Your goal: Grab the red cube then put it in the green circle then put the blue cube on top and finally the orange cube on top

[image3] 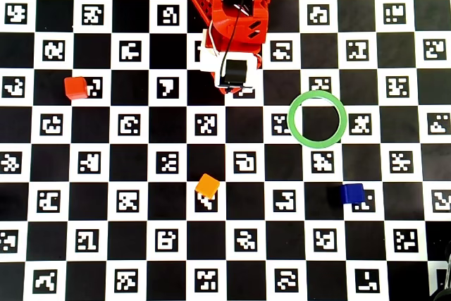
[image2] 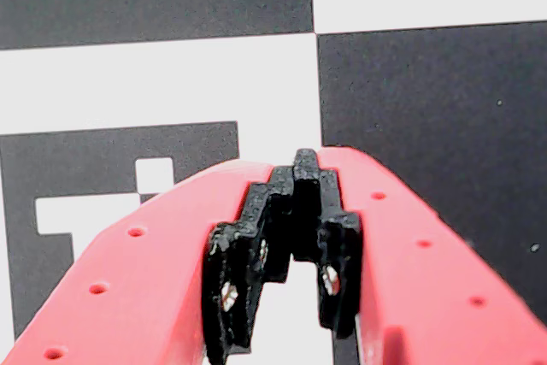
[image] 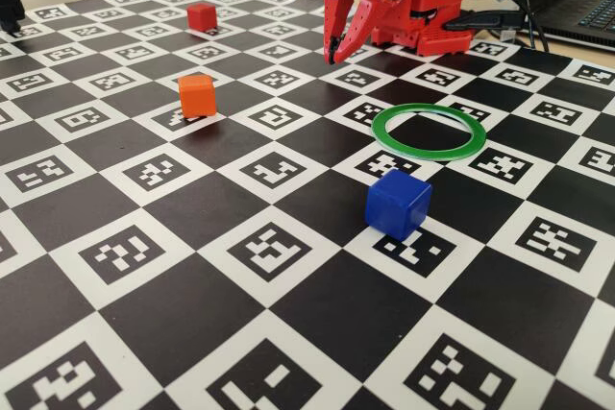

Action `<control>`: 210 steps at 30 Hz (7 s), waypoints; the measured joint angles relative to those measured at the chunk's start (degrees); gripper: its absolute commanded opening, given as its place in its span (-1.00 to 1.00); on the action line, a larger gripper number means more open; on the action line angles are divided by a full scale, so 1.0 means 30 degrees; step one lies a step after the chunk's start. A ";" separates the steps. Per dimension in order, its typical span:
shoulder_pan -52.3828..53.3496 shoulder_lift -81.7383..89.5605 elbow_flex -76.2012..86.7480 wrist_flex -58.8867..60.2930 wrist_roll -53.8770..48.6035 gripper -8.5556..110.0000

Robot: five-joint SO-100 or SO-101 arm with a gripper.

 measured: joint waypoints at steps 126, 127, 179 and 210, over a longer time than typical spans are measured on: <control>1.4824 -2.5225 -3.2285 0.9404 1.0898 -0.27; 1.5557 -2.5781 -3.2432 0.9404 1.0488 -0.26; 2.0889 -4.0459 -3.1523 -0.0820 0.6006 -0.19; 2.0391 -4.0459 -3.0059 -0.2725 0.6562 -0.64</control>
